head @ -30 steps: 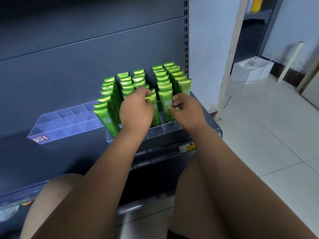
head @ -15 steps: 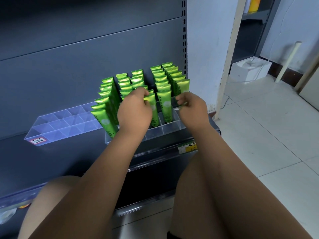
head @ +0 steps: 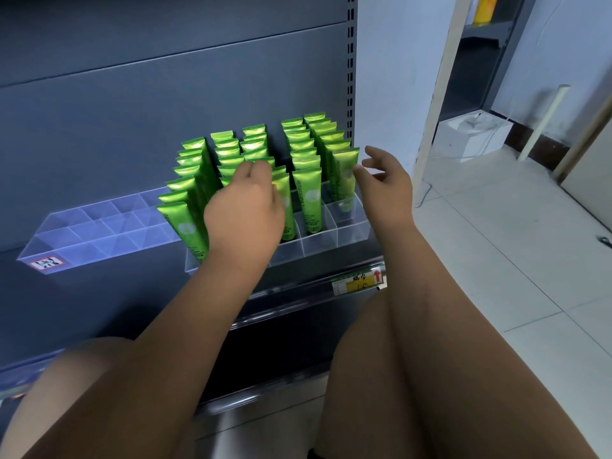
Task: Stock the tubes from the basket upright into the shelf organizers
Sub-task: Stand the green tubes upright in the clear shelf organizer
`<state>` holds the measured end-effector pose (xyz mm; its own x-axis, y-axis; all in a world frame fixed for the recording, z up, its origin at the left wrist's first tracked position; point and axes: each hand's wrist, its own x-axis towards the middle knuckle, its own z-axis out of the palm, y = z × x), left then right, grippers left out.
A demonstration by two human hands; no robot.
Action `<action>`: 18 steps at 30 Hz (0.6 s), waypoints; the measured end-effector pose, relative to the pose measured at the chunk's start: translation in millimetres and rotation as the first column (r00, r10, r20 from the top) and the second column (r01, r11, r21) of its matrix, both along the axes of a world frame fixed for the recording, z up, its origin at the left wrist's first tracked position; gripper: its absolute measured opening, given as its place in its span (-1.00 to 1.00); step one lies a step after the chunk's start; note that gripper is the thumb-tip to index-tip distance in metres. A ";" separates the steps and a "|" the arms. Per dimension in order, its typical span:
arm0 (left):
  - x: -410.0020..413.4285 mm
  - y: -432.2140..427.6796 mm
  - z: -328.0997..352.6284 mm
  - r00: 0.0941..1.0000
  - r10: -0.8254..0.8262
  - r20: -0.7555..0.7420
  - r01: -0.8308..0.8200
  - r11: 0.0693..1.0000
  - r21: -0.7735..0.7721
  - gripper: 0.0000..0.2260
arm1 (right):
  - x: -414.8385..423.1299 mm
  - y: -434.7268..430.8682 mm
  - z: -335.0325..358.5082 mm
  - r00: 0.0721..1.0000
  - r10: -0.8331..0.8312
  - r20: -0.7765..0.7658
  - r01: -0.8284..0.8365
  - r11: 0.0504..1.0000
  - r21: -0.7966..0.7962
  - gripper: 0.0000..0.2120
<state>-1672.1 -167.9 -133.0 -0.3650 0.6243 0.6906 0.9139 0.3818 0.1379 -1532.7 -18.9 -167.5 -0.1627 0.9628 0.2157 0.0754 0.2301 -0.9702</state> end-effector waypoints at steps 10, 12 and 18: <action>4.5 5.4 2.0 0.978 -0.085 -0.193 0.104 0.990 0.094 -0.90 | -8.4 16.9 0.8 0.995 0.044 -0.089 -0.040 0.998 0.051 -0.96; 6.1 10.0 8.0 0.970 -0.165 -0.180 0.183 0.979 0.090 -0.85 | -8.0 19.2 1.7 0.992 0.053 -0.113 -0.046 0.997 0.061 -0.96; 15.9 38.2 35.8 0.939 -0.337 -0.070 0.342 0.936 0.080 -0.80 | 0.9 13.0 22.5 0.920 0.115 -0.375 -0.085 0.992 0.096 -0.95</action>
<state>-1656.3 -129.6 -97.2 -0.1026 0.6393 0.7621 0.9939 0.0353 0.1042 -1531.9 -5.9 -145.0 -0.1490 0.9238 0.3526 -0.3221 0.2918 -0.9006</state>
